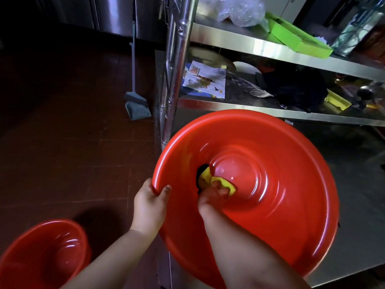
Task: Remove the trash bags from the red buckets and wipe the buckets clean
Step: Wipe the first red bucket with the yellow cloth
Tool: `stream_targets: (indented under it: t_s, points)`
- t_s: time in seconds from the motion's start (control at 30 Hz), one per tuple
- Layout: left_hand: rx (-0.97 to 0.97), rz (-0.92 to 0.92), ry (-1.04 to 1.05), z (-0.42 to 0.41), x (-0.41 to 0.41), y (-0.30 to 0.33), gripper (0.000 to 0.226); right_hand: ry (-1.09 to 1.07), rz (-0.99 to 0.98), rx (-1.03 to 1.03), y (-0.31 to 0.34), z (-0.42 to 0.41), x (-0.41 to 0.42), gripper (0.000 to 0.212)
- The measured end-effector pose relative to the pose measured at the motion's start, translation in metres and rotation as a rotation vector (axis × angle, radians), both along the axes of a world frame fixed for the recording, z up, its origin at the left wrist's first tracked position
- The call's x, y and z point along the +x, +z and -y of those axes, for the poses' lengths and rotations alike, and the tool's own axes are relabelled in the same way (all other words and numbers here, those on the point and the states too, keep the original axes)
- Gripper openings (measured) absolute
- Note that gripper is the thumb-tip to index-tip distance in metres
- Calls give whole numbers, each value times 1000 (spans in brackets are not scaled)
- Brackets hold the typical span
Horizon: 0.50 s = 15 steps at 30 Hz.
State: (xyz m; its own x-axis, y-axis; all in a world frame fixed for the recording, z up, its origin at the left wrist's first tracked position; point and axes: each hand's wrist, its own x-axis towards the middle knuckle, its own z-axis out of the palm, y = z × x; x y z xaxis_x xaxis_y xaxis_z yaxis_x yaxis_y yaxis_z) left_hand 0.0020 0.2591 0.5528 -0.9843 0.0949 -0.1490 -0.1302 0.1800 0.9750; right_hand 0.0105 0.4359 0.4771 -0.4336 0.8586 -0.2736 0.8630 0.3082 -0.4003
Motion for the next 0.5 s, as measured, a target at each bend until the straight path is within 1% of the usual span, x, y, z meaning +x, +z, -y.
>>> stream_targets:
  t_s: [0.07,0.13,0.17,0.2,0.23,0.3,0.33,0.4,0.43,0.47,0.5]
  points:
    - [2,10,1,1,-1,0,20,-32,-6,53,0,0,3,39]
    - [3,22,6,1,-2,-1,20,40,-83,-38,3,-1,8,36]
    - [5,22,9,0,-3,-1,20,110,-55,-39,0,-7,11,35]
    - [4,12,14,-1,-3,-1,20,126,-57,-60,0,-9,13,34]
    - [-3,-2,19,-3,-3,-1,20,126,-102,-83,3,-11,14,31]
    - [-19,-11,28,-6,-3,0,19,97,-162,-72,5,-18,15,23]
    - [-26,1,35,-7,-3,-1,17,116,-146,-69,10,-17,14,24]
    - [-23,35,41,-9,-4,0,15,251,-81,-27,21,-20,12,39]
    - [-23,48,39,-11,-5,0,14,340,-37,43,28,-21,11,45]
    - [-26,50,35,-12,-6,2,14,388,-14,97,39,-22,9,47]
    - [-32,44,29,-13,-7,4,15,417,-11,142,50,-21,5,45]
